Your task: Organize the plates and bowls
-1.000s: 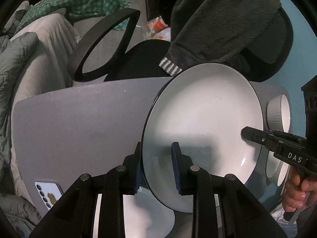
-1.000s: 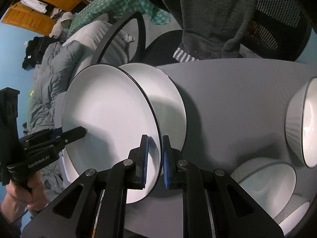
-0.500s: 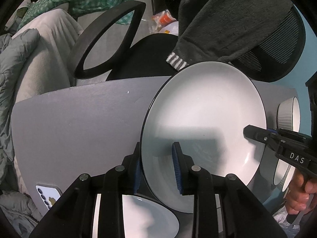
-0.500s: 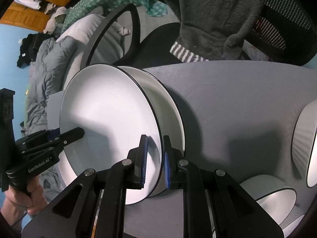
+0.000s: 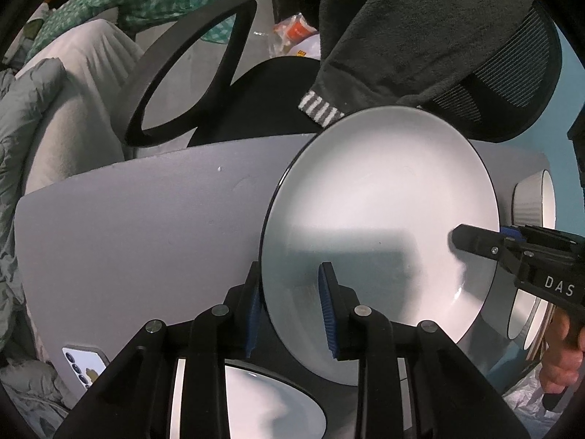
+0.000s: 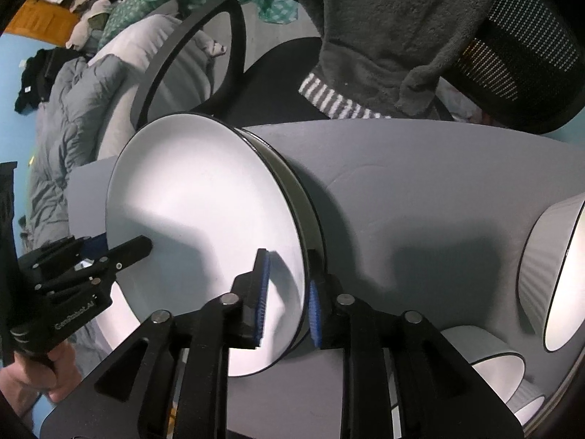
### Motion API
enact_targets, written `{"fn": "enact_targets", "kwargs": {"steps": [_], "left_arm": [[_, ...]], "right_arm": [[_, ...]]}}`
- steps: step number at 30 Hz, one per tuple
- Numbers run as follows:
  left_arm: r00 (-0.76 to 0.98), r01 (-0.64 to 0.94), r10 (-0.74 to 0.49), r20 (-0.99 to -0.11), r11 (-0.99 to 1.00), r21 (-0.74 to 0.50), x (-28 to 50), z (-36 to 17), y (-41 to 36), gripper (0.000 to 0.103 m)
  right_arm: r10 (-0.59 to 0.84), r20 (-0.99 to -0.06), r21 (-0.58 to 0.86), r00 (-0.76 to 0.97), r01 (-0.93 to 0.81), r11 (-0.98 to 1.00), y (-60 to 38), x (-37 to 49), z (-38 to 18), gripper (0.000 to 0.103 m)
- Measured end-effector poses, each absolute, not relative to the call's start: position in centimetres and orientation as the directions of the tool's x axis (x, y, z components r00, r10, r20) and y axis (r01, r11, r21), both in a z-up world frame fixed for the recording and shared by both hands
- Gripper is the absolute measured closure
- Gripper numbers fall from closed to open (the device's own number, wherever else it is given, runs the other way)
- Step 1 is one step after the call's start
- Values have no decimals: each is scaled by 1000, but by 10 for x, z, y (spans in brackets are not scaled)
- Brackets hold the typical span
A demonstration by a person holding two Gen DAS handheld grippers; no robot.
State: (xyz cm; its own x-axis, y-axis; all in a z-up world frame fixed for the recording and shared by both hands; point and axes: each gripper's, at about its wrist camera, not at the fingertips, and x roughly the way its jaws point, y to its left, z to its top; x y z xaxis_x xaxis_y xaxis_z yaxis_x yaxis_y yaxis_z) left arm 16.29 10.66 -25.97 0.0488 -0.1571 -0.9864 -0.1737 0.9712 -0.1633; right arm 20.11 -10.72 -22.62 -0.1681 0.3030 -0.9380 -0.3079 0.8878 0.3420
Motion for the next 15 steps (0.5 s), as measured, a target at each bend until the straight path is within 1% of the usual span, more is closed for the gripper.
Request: {"fn": "enact_targets", "kwargs": {"steps": [3,8,9,11,14,15], "left_arm": [[54,-165,-149,-987,974,-156,162,-257,106,72],[61,-169,-140,-988,974,-149,158,-254,110,70],[62,-171,-140,-988,974,-149,156,-253,111,68],[73,-177,-139,-988,973,-150,152,-250,114,61],[83,-173,-137,-987,973,-150,146,-247,116,61],[85,-172,-139,-987,973,-152,144,-246,117,61]], "right_arm": [[303,-935,346,-184,-288,893,-107,203,-224,70],[287,-940,331,-187,-288,899,-105,202,-219,65],[286,-940,331,-187,-287,899,-106,202,-218,64],[277,-943,322,-184,-293,900,-105,201,-216,63],[263,-950,304,-170,-298,905,-104,199,-213,62],[258,-952,297,-163,-301,906,-105,199,-213,58]]}}
